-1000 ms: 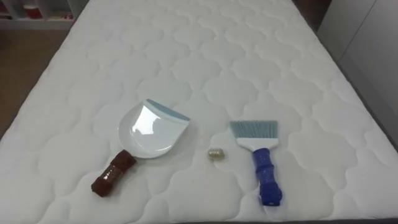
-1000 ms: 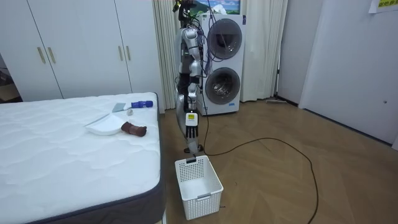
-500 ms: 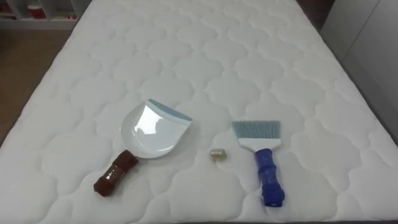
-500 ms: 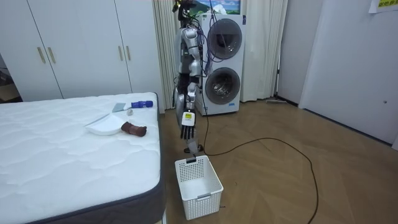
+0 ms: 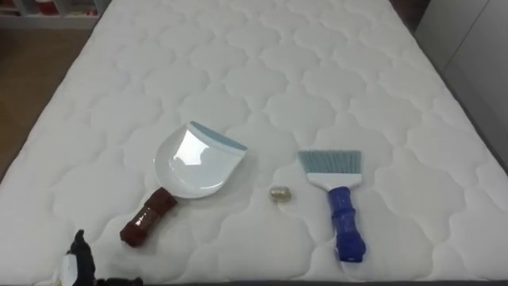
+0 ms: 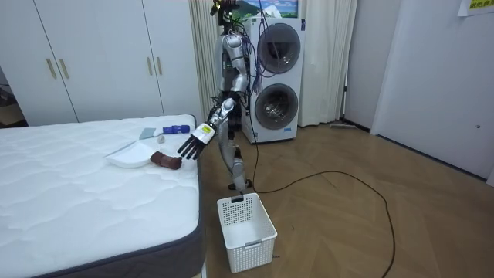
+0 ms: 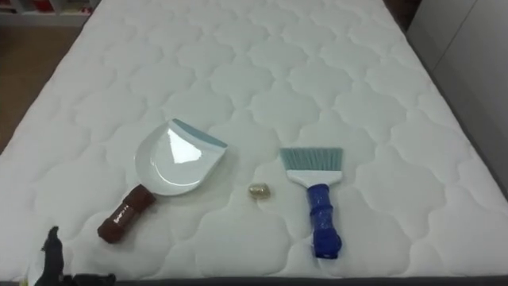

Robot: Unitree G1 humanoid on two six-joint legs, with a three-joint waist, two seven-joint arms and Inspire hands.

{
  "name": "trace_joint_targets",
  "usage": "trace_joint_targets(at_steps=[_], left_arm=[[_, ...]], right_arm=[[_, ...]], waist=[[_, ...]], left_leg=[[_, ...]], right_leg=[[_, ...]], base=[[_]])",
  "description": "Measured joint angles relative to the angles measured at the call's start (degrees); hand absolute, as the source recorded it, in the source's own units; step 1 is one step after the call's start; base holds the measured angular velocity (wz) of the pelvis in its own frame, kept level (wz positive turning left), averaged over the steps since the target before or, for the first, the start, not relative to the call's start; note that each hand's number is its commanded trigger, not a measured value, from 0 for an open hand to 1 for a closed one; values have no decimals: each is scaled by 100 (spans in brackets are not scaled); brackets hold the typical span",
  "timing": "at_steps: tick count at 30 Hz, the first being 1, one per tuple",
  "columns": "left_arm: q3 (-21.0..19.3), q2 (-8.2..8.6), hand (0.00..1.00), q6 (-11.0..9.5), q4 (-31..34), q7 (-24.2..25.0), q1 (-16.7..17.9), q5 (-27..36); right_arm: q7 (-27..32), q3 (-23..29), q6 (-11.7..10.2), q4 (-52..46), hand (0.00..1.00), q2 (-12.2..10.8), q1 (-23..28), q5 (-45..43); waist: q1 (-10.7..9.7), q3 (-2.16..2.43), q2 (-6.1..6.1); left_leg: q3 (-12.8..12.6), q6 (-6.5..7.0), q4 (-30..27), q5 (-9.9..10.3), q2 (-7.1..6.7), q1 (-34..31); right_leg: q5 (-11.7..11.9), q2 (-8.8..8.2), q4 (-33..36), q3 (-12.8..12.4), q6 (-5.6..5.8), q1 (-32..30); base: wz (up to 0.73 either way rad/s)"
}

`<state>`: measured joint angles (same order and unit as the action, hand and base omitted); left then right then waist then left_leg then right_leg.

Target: Clean bed

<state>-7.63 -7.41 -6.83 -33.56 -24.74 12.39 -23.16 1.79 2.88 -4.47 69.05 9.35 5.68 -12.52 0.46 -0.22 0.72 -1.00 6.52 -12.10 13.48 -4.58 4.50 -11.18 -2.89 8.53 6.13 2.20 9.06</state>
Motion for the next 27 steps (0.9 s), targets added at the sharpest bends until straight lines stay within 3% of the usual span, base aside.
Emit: trace_joint_targets(at_steps=[7, 15, 23, 27], left_arm=[[128, -117, 0, -198, 261, -104, -311, 17], [182, -257, 0, -241, 254, -105, -508, 17], [360, -381, 0, -220, 168, -95, -802, 44], [496, -426, 0, -194, -509, -84, -1012, 53]], right_arm=[[-198, -4, -127, 116, 0, 5, -4, 429], [-295, -3, -179, 322, 0, 64, -2, 576], [-317, -188, -33, 399, 0, 186, -123, 537], [-217, -453, 56, 497, 0, 221, -198, 520]], waist=[[-17, 9, -35], [-67, 4, -7], [-132, 6, -17], [-175, 3, -54]], left_leg=[[-4, -4, -48, -2, 9, 3], [-23, -4, -47, -1, -1, -51], [-9, -6, -117, -1, 2, -396], [18, -16, -264, -8, 18, -680]], right_leg=[[-1, -3, -16, 14, 0, 30], [-1, -8, -73, -68, 0, -3], [2, -10, -54, 61, -1, -272], [1, -8, 42, 161, -1, -516]], base=[[0], [0], [1], [4]])
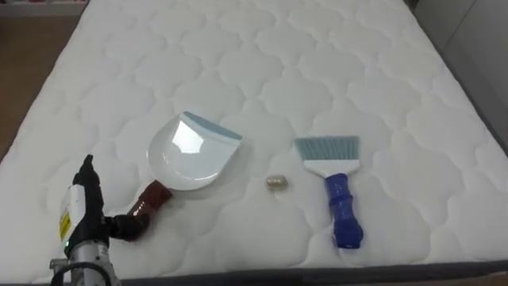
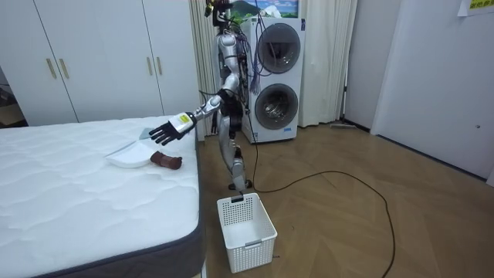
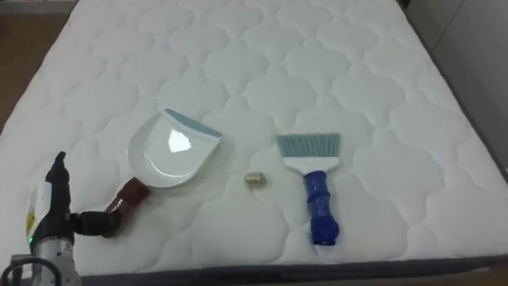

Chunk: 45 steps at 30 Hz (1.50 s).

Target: Clean bed

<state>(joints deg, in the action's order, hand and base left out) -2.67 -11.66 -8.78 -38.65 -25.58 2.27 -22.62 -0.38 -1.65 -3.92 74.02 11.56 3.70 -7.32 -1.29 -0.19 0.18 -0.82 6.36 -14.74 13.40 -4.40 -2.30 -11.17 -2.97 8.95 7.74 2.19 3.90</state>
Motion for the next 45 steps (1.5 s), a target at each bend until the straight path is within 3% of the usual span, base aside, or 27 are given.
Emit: trace_joint_targets(at_steps=[2, 4, 6, 10, 15, 20, 25, 32, 36, 39, 45], left_arm=[[160, -5, 0, 43, -304, -2, -145, 59], [499, -3, 0, 103, -663, -1, -482, 327], [583, 0, 0, 105, -795, 0, -652, 459], [585, -5, 0, 106, -1123, 5, -1133, 738], [585, -25, 0, 85, -1330, 4, -1373, 739], [586, -68, 0, -9, -1460, -1, -1626, 736], [577, -116, 0, -108, -1552, -19, -1957, 756], [587, -148, 0, -163, -1546, -23, -2227, 956], [728, -293, 0, -163, -1530, -26, -2315, 959], [747, -304, 0, -163, -1531, -27, -2386, 961], [757, -335, 0, -163, -1558, -155, -2507, 960]], right_arm=[[42, -105, 28, 82, 0, 4, -92, 39], [79, -183, 38, 259, 0, 48, -325, 83], [116, -263, 34, 267, 0, 59, -496, 131], [147, -405, 31, 353, 0, 60, -750, 180], [242, -618, 26, 357, 0, 55, -994, 248], [344, -742, 11, 381, 0, 57, -1112, 250], [348, -848, -26, 393, 0, 61, -1252, 276], [344, -1063, -23, 390, 0, 85, -1351, 543], [342, -1200, -16, 390, 0, 103, -1369, 895], [344, -1347, -15, 393, 0, 111, -1374, 1057], [358, -1511, -20, 393, 0, 197, -1427, 1100]], waist=[[-38, -10, -16], [-83, -58, -89], [-79, -83, -133], [-95, -89, -137], [-139, -122, -160], [-151, -219, -214], [-160, -268, -198], [-190, -292, -192], [-203, -300, -187], [-199, -307, -196], [-180, -357, -302]], left_leg=[[38, 0, -127, 0, -3, -206], [126, -1, -319, -2, 0, -564], [128, -2, -424, -9, 13, -803], [157, -21, -502, -54, 22, -1119], [149, -43, -662, -68, 66, -1531], [149, -56, -840, -77, 86, -1792], [129, -58, -896, -77, 101, -1999], [122, -64, -1002, -82, 108, -2299], [103, -64, -1055, -81, 126, -2423], [92, -65, -1085, -81, 140, -2442], [84, -76, -1056, -88, 147, -2467]], right_leg=[[1, -2, 6, 27, -1, -130], [-1, 4, 169, 27, -5, -454], [-15, 10, 314, 28, -23, -704], [-41, 1, 496, 103, -50, -1050], [-52, 19, 716, 121, -71, -1495], [-75, 21, 867, 165, -109, -1725], [-110, 2, 1122, 184, -144, -2027], [-124, -17, 1330, 189, -160, -2371], [-124, -15, 1384, 189, -161, -2507], [-123, -4, 1376, 193, -162, -2512], [-118, 5, 1349, 194, -169, -2540]], base=[[15], [20], [2], [5], [0], [0], [0], [0], [-2], [0], [0]])
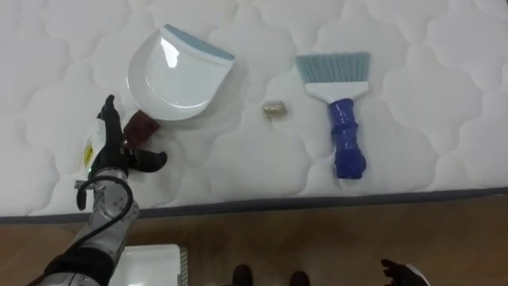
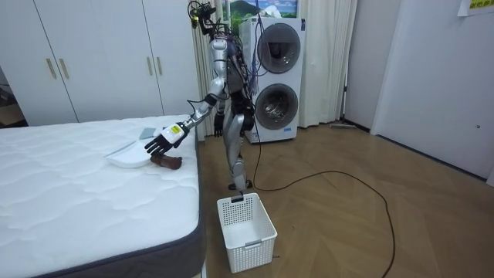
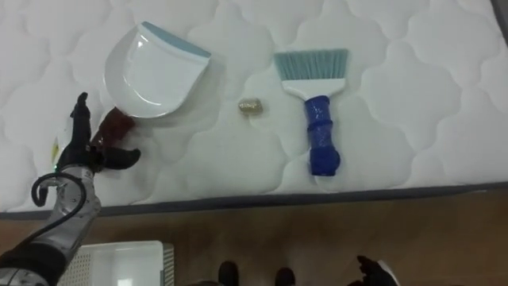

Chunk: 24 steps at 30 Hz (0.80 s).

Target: Clean bed

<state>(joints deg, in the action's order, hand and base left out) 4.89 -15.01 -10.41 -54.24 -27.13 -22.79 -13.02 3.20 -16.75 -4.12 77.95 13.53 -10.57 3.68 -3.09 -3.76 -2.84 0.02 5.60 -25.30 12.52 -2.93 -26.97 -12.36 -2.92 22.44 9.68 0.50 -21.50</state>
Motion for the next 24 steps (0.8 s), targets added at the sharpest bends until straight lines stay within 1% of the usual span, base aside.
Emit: trace_joint_targets(at_steps=[4, 9, 10, 17, 19, 22, 24], left_arm=[[218, -74, 0, 1, -227, -21, -32, 0], [238, -98, 0, 2, -326, -21, -34, 0], [238, -131, 0, 2, -326, -22, -37, -1], [236, -322, 0, 5, -323, -19, -46, -12], [234, -411, 0, 4, -324, 5, -46, -21], [234, -479, 0, 4, -324, 44, -45, -20], [236, -489, 0, 5, -324, 72, -45, -14]], right_arm=[[61, -69, 0, -2, 0, 8, -7, 56], [116, -220, -11, -5, 0, 10, -14, 54], [127, -227, -11, -4, 0, 10, -12, 54], [153, -339, -75, -5, 0, 30, 11, 55], [140, -335, -103, -5, 0, 33, 62, 53], [86, -336, -83, -3, 0, 50, 80, 55], [81, -335, -83, -3, 0, 50, 93, 61]], waist=[[7, 5, -7], [4, 11, -16], [0, 11, -18], [-3, 11, -17], [-55, 11, -17], [-111, 11, -17], [-128, 11, -18]], left_leg=[[-3, -32, -21, -21, 25, -62], [7, -45, -25, -36, 28, -59], [17, -45, -25, -48, 25, -56], [18, -55, -27, -60, 18, -48], [41, -57, -28, -61, 13, -45], [59, -57, -31, -61, 12, -36], [60, -57, -31, -61, 11, -44]], right_leg=[[7, -4, 6, 38, -11, -48], [7, -20, 8, 100, -11, -34], [6, -35, 9, 152, -11, -26], [-24, -69, 47, 192, -54, -16], [-36, -94, 46, 336, -73, 13], [-38, -98, 47, 395, -75, 42], [-38, -102, 47, 420, -76, 42]], base=[[0], [1], [4], [3], [10], [10], [5]])
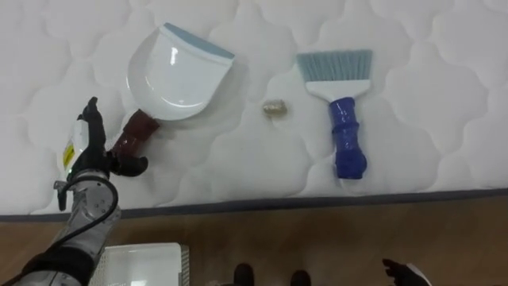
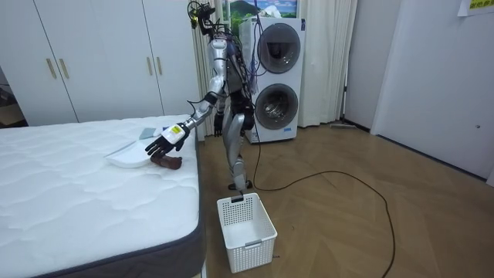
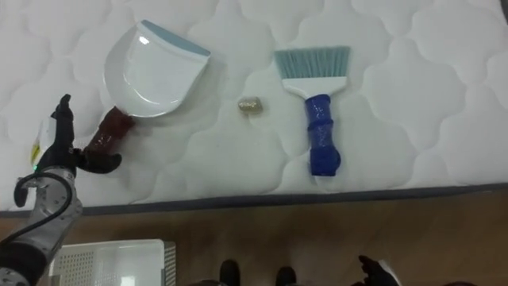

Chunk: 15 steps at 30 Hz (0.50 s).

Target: Clean bed

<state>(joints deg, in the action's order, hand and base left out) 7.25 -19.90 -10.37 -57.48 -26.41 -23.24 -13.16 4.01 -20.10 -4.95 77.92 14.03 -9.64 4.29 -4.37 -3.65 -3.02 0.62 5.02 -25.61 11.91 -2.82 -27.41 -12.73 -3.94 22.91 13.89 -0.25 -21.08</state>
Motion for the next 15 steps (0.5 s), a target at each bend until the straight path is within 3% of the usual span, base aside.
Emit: trace_joint_targets(at_steps=[15], left_arm=[[122, 28, 0, 52, -568, 524, 0, 16]], right_arm=[[18, -3, 0, -14, 0, 9, 12, 49]], waist=[[-30, 5, -29]], left_leg=[[26, -20, 1, -38, 0, -84]], right_leg=[[1, 13, 109, 46, -5, -108]], base=[[1]])
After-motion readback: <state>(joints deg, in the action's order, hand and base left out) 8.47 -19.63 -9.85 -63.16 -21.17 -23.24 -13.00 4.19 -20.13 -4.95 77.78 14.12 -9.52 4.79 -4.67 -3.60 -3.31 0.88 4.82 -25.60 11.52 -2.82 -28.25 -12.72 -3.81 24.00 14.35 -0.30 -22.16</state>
